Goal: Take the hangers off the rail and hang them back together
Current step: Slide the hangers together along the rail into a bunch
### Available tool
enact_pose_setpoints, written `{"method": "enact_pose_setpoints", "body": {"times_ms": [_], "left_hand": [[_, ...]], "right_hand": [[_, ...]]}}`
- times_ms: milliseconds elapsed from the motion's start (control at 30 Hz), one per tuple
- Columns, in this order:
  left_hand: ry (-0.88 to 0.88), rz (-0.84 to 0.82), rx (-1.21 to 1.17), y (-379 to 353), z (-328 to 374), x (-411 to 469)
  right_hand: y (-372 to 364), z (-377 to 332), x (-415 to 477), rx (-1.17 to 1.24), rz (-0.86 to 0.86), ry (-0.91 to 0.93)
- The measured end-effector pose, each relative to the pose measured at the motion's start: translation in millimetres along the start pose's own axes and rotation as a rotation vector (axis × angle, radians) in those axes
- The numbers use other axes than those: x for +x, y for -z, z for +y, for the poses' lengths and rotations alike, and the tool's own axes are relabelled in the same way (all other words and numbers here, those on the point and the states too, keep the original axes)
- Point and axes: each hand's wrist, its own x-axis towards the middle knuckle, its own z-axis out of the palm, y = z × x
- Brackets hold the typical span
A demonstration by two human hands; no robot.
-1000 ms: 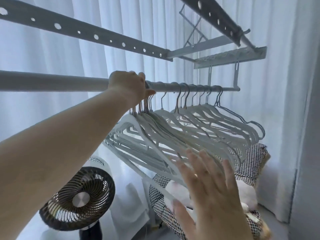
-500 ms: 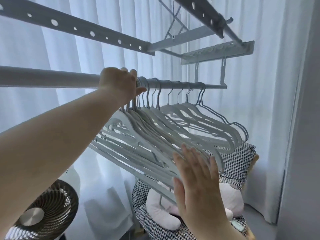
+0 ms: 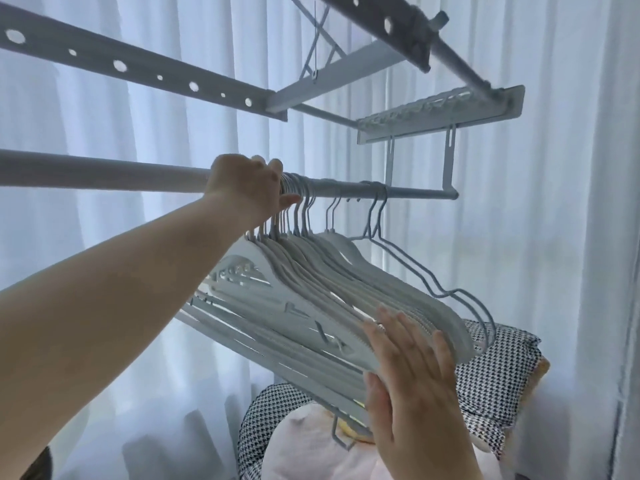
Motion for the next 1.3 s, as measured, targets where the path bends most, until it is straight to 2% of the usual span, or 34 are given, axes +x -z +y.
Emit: {"method": "enact_pose_setpoints", "body": {"times_ms": [333,500,933,1300], "left_hand": [[-0.043,0.059,0.014,-17.0,60.6,53.7],[-0.051,0.022,0.055,-20.1,89.5,77.2],[0.035,-0.038,0.066,-17.8,137.1,107.8],[0.114,-0.092,0.097,-15.9,151.3,113.6]], "right_hand": [[-35.3,80.5,8.4,0.075,0.026,0.032],[-44.5,112.1,9.8,0.133,-0.009,0.006],[-41.8,188.0,22.9,0.298,-0.076,0.048],[-47.1,214.7,28.9,0.405,-0.126,0.078]]}}
